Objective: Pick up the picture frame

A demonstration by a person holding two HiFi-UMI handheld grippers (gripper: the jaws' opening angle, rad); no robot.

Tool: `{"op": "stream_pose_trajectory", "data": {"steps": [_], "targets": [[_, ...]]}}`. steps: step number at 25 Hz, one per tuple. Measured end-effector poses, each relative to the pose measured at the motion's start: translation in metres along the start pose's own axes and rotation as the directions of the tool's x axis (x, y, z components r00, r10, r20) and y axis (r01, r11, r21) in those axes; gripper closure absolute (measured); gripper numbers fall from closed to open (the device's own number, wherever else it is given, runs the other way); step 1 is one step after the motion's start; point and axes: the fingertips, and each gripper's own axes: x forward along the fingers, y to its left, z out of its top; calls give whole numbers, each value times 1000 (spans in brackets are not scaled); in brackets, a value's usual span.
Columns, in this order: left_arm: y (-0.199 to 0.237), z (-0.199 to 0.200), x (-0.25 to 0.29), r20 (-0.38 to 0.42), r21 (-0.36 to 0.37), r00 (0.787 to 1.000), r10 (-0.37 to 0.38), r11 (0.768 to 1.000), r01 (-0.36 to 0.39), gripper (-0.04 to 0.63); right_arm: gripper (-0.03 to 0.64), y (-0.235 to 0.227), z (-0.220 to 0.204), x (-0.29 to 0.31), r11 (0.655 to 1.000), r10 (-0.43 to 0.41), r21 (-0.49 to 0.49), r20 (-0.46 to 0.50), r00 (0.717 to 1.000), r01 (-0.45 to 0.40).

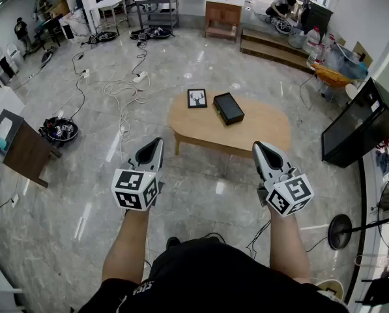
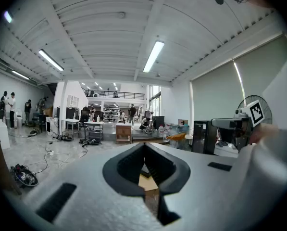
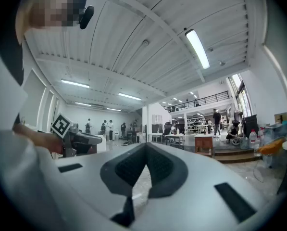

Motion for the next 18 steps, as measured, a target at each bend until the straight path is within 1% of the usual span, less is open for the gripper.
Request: {"op": "stream_pose_trajectory", "data": {"steps": [9,14,18], "targets": [[-33,-4,-1,-8,9,1000,10,1000,-10,586,614,-10,0,-24,999,35,-2,8,999,-35],[-58,-6,-10,-13,20,999,36,999,-36,586,614,-23,-8,-46,998,60,27,2,998,-60],[-69,-11,-15,-19,16,999,47,999,-47,586,614,-22,-13,-53,994,95,45,-1,995,-95]]}}
